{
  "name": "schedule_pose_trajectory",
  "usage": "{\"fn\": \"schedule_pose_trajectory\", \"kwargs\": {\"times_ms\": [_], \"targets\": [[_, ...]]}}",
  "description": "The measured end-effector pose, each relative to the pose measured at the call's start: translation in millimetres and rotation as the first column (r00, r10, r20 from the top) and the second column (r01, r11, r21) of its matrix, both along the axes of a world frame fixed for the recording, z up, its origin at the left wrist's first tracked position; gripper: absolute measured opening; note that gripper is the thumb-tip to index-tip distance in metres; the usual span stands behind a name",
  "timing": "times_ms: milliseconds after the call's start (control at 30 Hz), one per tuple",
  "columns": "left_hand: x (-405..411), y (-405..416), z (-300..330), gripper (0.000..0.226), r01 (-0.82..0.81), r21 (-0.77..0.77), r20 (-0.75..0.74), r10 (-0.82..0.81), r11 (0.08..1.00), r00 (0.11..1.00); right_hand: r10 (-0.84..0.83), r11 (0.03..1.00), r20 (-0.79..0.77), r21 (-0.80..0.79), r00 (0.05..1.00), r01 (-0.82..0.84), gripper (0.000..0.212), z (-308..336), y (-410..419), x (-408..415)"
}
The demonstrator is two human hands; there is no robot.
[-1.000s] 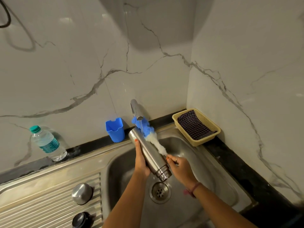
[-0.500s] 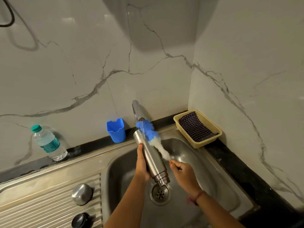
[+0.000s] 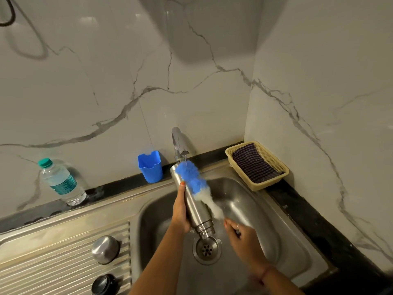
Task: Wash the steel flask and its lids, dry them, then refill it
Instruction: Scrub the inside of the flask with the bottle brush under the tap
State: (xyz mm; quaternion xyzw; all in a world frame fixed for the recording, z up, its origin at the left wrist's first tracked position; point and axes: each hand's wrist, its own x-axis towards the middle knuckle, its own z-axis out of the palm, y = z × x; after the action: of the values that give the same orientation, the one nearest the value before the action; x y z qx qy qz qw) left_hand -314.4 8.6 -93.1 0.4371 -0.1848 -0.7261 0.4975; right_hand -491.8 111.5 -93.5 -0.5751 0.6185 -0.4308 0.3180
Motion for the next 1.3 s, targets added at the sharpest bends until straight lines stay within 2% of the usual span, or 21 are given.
{"fn": "schedule_pose_trajectory", "kwargs": {"times_ms": [100,167,333,433,500,633,733,900,1067,1100,1167,1300], "targets": [[-6,2,-2,0.101,-0.012,0.014,0.135,0.01,1.0,0.991,-0.001,1.0,-0.014,-0.019,1.0,0.001,0.025,18,-41,12],[-6,3,-5,0.103,-0.026,0.025,0.139,0.022,0.999,0.99,-0.006,1.0,-0.032,-0.018,0.999,0.006,0.026,20,-52,12],[-1,5,-3,0.066,0.003,0.022,0.05,-0.005,1.0,0.999,-0.046,0.998,-0.011,-0.035,0.999,0.045,0.024,-8,-10,1],[1,5,-4,0.07,-0.007,0.011,-0.01,0.007,1.0,1.0,-0.021,1.0,0.021,0.003,1.0,0.021,0.027,-23,23,-2],[3,4,-4,0.073,-0.027,0.017,0.01,0.027,0.999,1.0,-0.002,1.0,0.034,0.012,0.999,0.002,0.029,-21,30,-2],[-1,3,1,0.068,0.0,0.011,0.07,-0.001,1.0,0.998,-0.019,1.0,-0.017,-0.024,1.0,0.018,0.026,-3,-7,5],[-6,4,5,0.06,-0.012,-0.003,0.12,0.012,1.0,0.993,-0.012,0.999,0.005,-0.029,1.0,0.012,0.028,15,-33,14],[1,1,5,0.066,-0.043,0.04,0.045,0.041,0.998,0.998,0.033,0.998,-0.035,-0.059,0.999,-0.035,0.027,-2,0,3],[6,-3,9,0.049,-0.139,0.052,-0.007,0.139,0.989,0.99,0.017,1.0,0.048,-0.027,0.999,-0.016,0.054,-24,48,-22],[5,-3,11,0.05,-0.135,0.053,-0.011,0.136,0.989,0.991,0.015,0.999,0.04,-0.041,0.999,-0.013,0.05,-22,46,-22],[0,-2,17,0.061,-0.109,0.051,-0.003,0.11,0.993,0.994,0.009,0.998,-0.009,-0.062,1.0,-0.009,0.027,-13,32,-17],[-14,1,23,0.067,-0.083,0.048,0.009,0.083,0.995,0.997,0.012,0.994,-0.074,-0.108,0.997,-0.02,0.025,12,-18,2]]}}
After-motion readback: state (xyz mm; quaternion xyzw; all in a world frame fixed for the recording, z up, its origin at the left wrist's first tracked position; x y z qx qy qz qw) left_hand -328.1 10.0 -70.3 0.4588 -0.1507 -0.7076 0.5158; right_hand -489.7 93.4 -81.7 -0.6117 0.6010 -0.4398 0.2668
